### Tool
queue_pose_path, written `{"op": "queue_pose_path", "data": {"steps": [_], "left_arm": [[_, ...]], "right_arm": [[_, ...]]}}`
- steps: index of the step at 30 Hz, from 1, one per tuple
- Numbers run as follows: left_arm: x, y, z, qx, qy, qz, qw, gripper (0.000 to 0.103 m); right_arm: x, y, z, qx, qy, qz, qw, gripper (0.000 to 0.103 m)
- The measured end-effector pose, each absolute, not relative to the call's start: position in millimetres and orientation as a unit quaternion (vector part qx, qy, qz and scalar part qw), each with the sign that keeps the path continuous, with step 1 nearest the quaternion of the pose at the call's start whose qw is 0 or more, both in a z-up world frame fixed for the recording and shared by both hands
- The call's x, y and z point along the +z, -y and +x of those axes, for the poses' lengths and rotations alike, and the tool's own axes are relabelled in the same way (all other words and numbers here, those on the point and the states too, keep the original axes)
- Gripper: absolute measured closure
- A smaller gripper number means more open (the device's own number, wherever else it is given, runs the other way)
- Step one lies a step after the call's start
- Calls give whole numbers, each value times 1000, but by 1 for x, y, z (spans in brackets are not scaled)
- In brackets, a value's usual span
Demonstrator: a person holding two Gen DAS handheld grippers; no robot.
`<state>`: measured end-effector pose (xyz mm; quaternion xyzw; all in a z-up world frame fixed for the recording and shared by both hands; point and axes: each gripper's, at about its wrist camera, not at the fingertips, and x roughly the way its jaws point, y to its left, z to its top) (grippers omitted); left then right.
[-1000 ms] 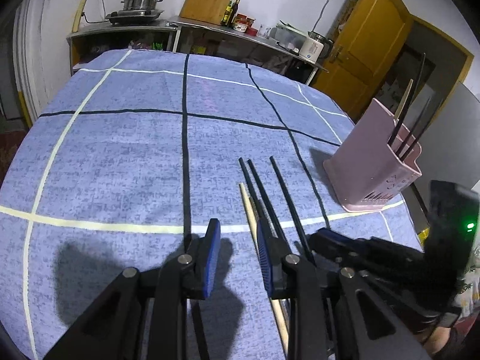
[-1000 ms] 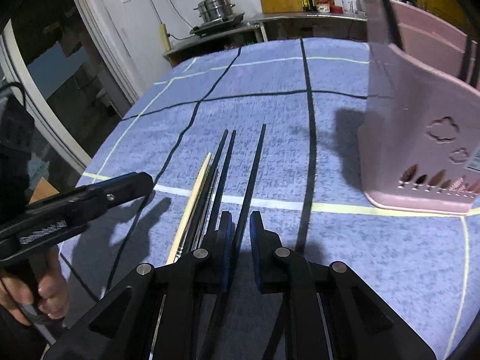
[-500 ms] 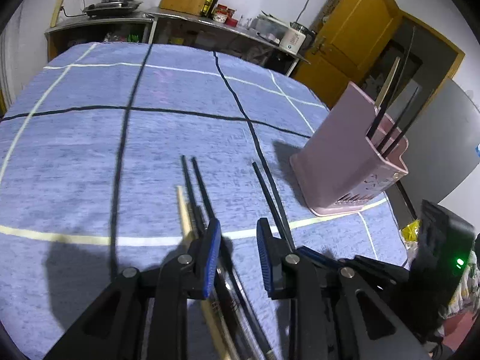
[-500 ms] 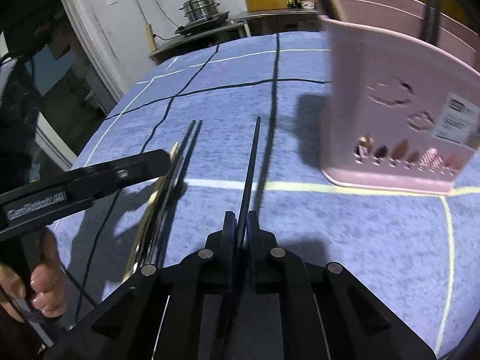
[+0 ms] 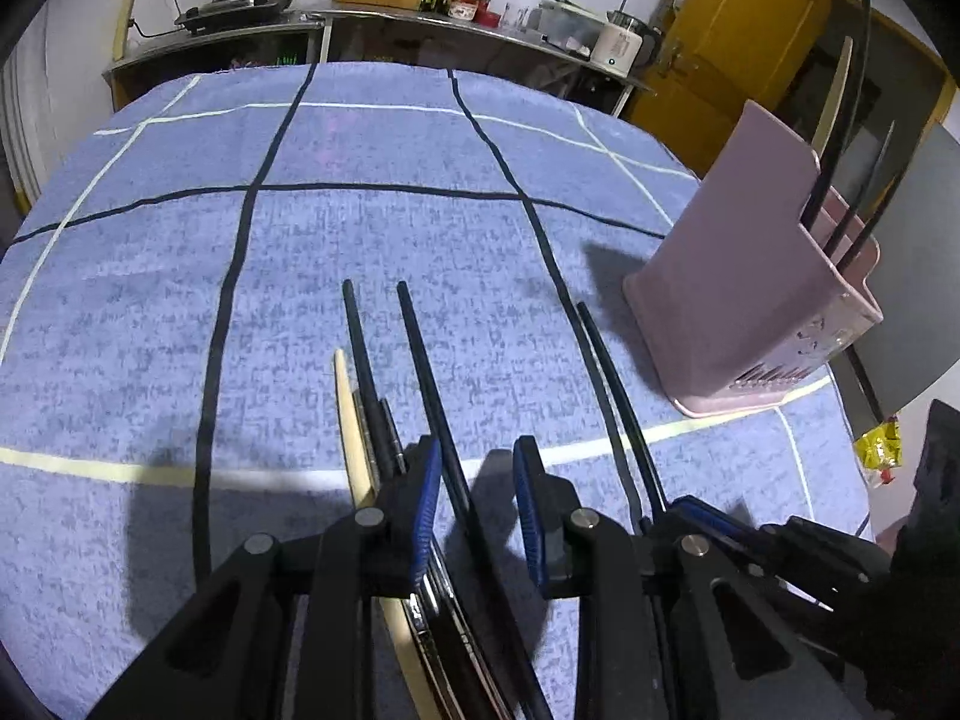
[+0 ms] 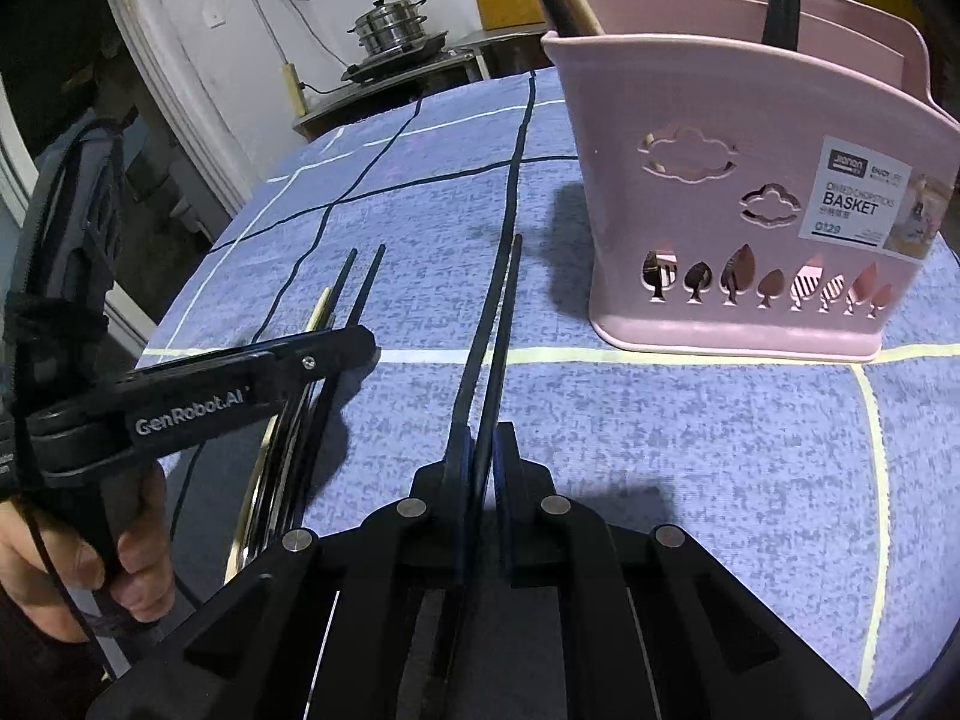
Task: Organize utensils
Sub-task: 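Grasp a black chopstick with the left tool while the right tool grasps another black chopstick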
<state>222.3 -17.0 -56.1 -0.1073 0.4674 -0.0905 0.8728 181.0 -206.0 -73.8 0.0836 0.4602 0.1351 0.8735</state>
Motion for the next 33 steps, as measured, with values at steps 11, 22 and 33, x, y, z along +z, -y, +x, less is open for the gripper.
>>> {"op": "queue_pose_path", "data": {"steps": [11,22,33], "left_arm": [[-55,26,210,-93,-474,-87,871,95],[-56,19,214,-96,-482,-102,865,94],[-54,25,220,-98,-481,-89,867,95]], "right_arm": [[-69,213,169,119,-465,68,875,95],[-70,207,198,103,-475,53,872,94],[-66,203,209,113,-478,57,869,97]]}}
